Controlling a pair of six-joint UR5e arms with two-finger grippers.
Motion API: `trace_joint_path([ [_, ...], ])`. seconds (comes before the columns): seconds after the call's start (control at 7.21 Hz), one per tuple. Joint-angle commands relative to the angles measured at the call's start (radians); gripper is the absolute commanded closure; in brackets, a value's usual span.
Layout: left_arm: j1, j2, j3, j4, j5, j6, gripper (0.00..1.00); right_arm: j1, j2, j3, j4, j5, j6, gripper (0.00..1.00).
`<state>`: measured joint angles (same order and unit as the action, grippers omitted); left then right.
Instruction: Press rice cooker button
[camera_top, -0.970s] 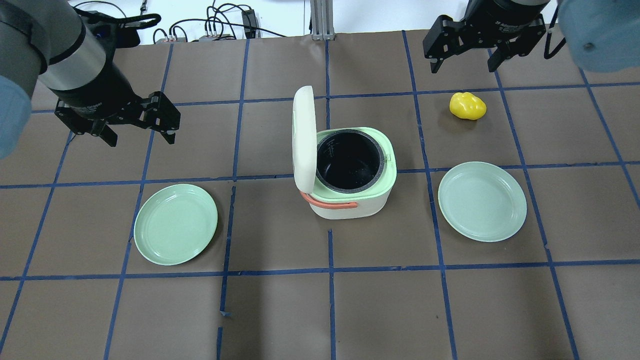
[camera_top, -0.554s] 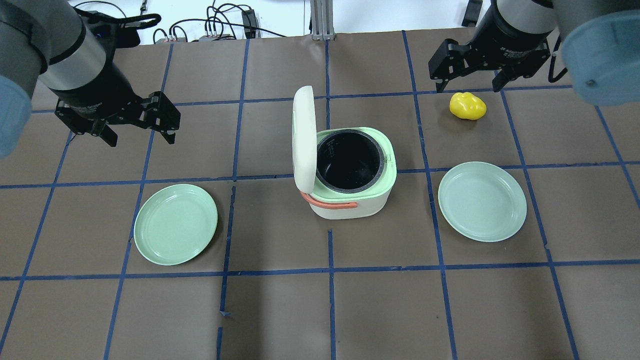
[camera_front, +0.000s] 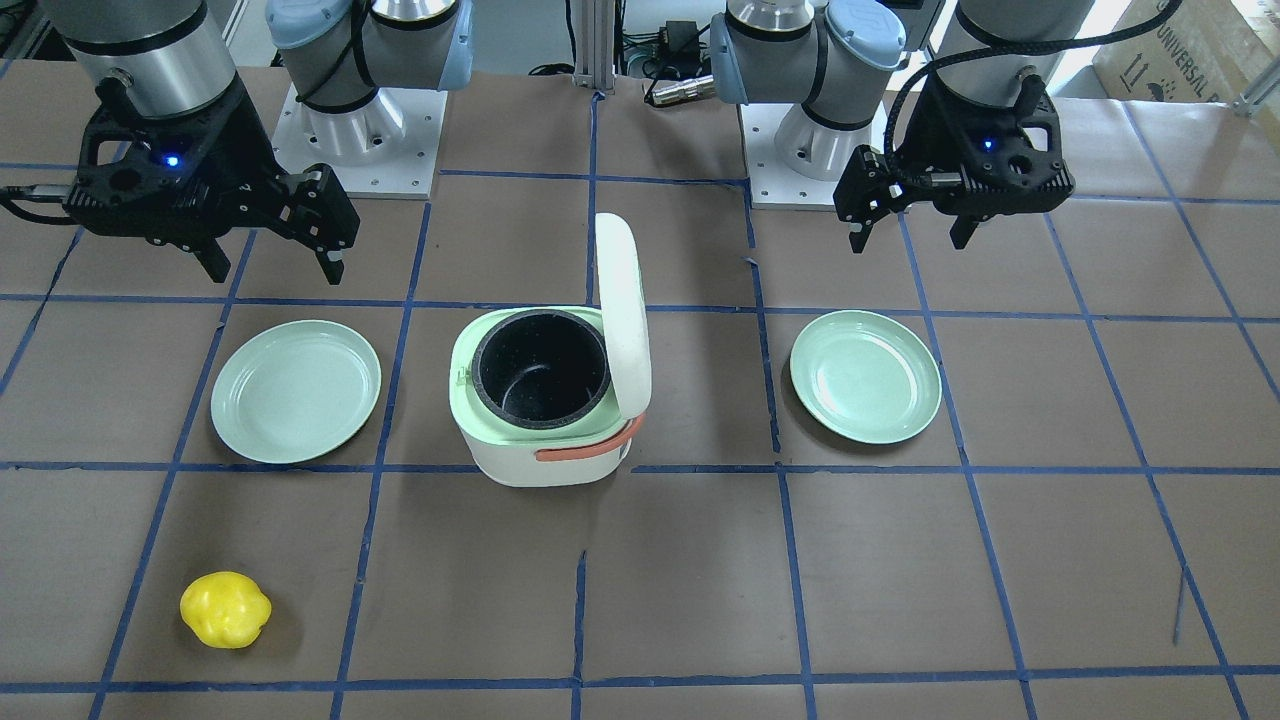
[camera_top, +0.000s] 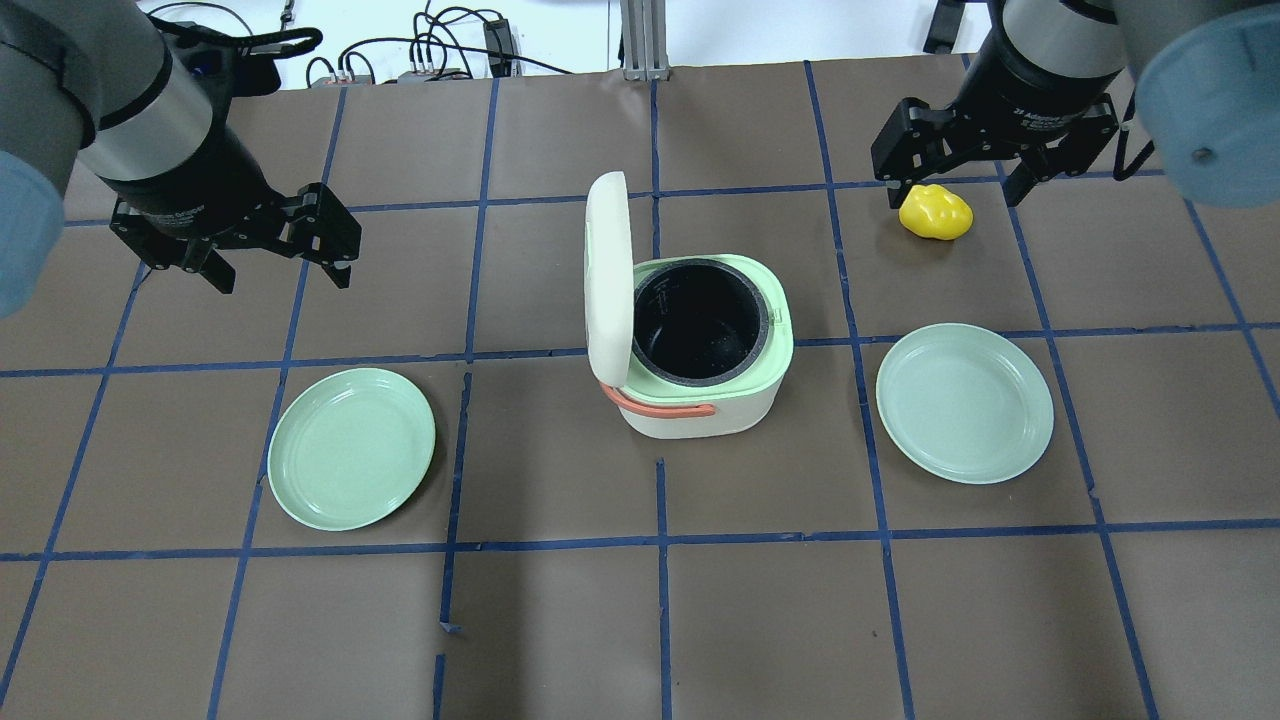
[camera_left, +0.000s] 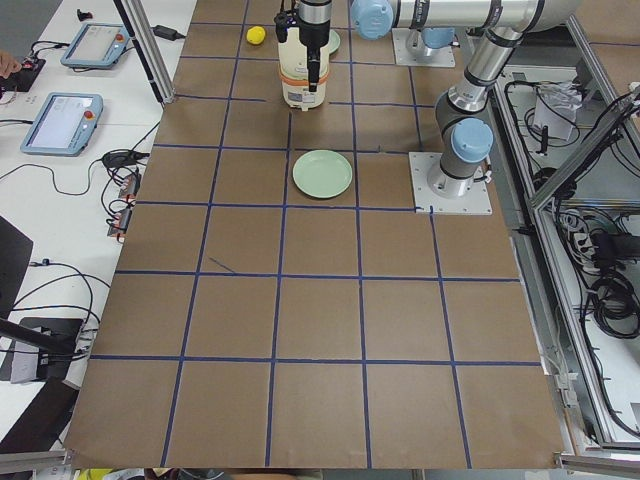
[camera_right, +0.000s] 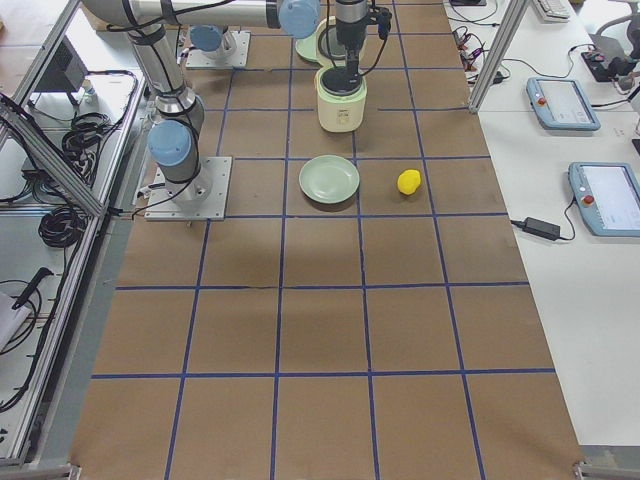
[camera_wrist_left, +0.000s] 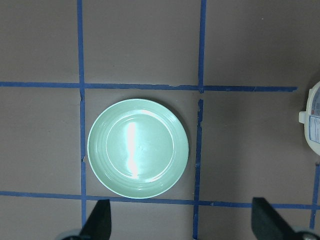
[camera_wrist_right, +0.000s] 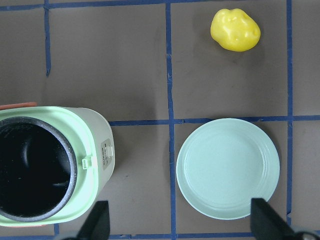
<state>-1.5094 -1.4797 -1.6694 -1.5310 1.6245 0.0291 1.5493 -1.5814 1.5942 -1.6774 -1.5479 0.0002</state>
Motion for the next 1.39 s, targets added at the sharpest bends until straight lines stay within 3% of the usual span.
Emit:
trace_joint_path([
  [0.0, 0.0, 0.001, 0.0, 0.0, 0.0, 0.0, 0.0, -0.002, 0.0, -0.002, 0.018, -0.003, 0.009, 0.01],
  [1.25, 0.0, 0.001, 0.0, 0.0, 0.0, 0.0, 0.0, -0.002, 0.0, 0.012, 0.011, -0.017, 0.023, 0.01],
])
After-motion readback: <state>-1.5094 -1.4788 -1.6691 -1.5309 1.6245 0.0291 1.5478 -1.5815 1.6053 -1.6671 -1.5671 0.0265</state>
